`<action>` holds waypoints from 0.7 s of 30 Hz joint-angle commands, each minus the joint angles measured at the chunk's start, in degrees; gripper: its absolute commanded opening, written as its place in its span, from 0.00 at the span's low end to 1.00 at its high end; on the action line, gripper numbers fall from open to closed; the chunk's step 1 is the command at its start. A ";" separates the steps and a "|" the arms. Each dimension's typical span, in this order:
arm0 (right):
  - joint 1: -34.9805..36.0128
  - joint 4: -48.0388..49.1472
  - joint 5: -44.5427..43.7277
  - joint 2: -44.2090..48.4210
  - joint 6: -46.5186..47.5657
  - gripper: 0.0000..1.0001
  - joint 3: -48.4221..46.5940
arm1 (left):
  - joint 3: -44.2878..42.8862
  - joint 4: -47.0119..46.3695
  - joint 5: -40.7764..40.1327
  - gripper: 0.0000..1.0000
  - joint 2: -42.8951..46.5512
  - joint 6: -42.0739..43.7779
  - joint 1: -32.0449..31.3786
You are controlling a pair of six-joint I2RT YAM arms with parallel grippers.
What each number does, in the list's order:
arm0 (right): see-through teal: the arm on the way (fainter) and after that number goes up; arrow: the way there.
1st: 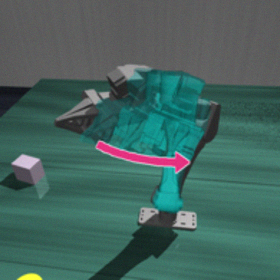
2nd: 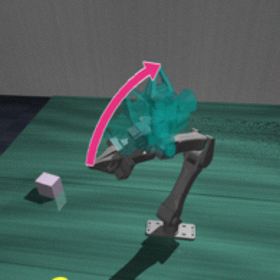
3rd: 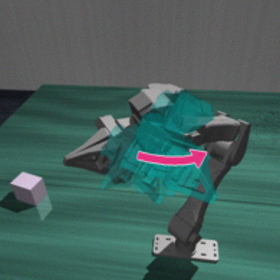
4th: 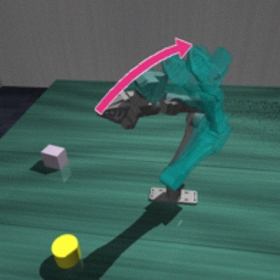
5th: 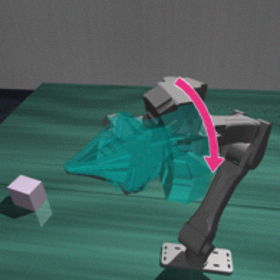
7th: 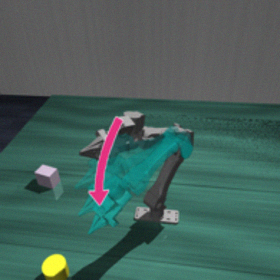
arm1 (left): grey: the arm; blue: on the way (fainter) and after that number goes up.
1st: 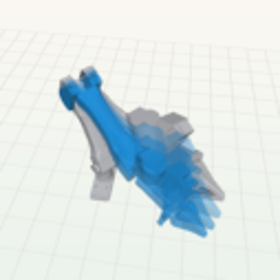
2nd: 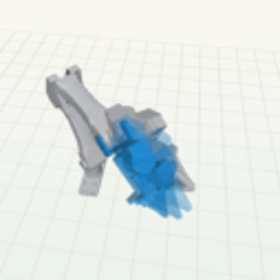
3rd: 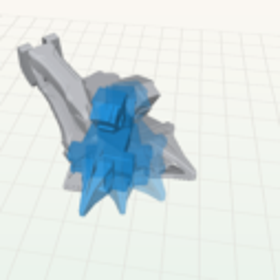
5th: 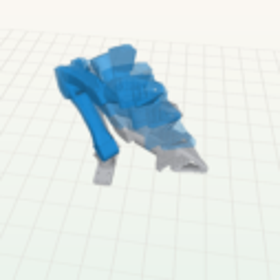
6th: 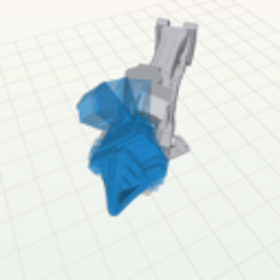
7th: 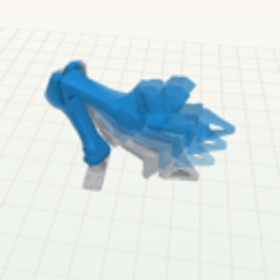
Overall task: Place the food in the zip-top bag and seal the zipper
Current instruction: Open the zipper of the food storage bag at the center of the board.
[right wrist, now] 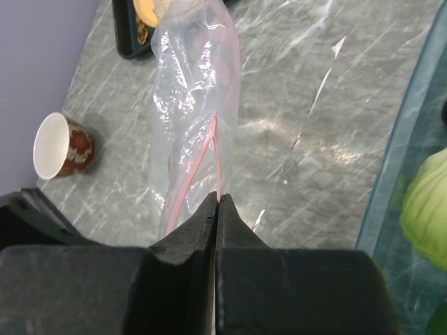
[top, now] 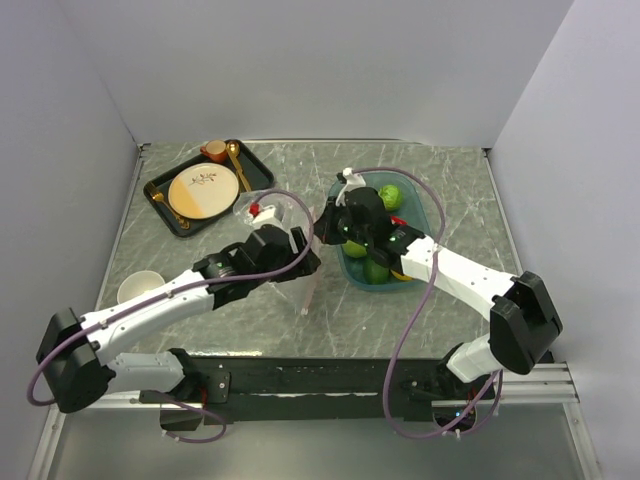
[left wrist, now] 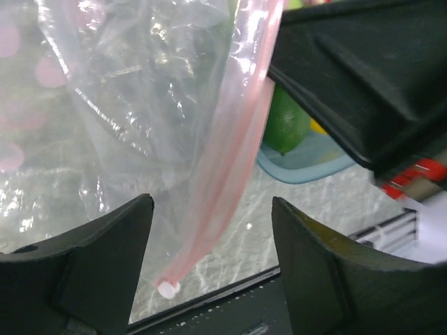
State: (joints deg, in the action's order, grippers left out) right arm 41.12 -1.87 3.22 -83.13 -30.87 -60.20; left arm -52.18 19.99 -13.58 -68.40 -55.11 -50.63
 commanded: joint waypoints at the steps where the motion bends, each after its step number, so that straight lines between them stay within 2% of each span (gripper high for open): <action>1: 0.36 -1.47 2.66 -0.19 -0.33 0.00 -3.86 | -1.86 -1.19 -4.33 0.70 -2.52 0.10 -1.31; 4: 0.36 -2.43 2.84 -0.10 0.11 0.00 -4.31 | -2.92 2.15 -8.38 0.61 -3.58 -1.48 -1.49; 8: 0.36 -3.58 3.02 -0.36 0.90 0.00 -4.83 | -2.93 3.39 -11.02 0.59 -2.79 -2.10 -1.75; 11: 0.27 -4.11 3.63 -0.28 1.25 0.00 -5.18 | -2.57 3.21 -11.99 0.52 -2.17 -2.37 -1.75; 14: 0.27 -4.19 4.51 -0.28 1.34 0.00 -5.36 | -3.27 4.27 -13.13 0.34 -3.05 -2.46 -1.75; 15: 0.36 -4.46 4.86 -0.36 1.34 0.00 -5.45 | -3.97 4.88 -13.48 0.24 -3.31 -2.72 -1.84; 18: 0.27 -5.33 4.95 -0.89 1.96 0.00 -6.24 | -5.55 6.99 -14.28 0.05 -3.67 -3.07 -1.93; 21: 0.27 -8.75 3.46 -3.34 3.10 0.00 -8.96 | -6.61 9.36 -15.24 0.01 -2.44 -4.12 -2.01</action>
State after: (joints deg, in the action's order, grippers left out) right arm 41.12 -7.86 7.14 -84.16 -29.74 -64.07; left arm -55.22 26.33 -25.54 -72.20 -57.93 -52.23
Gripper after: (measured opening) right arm 0.010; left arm 0.029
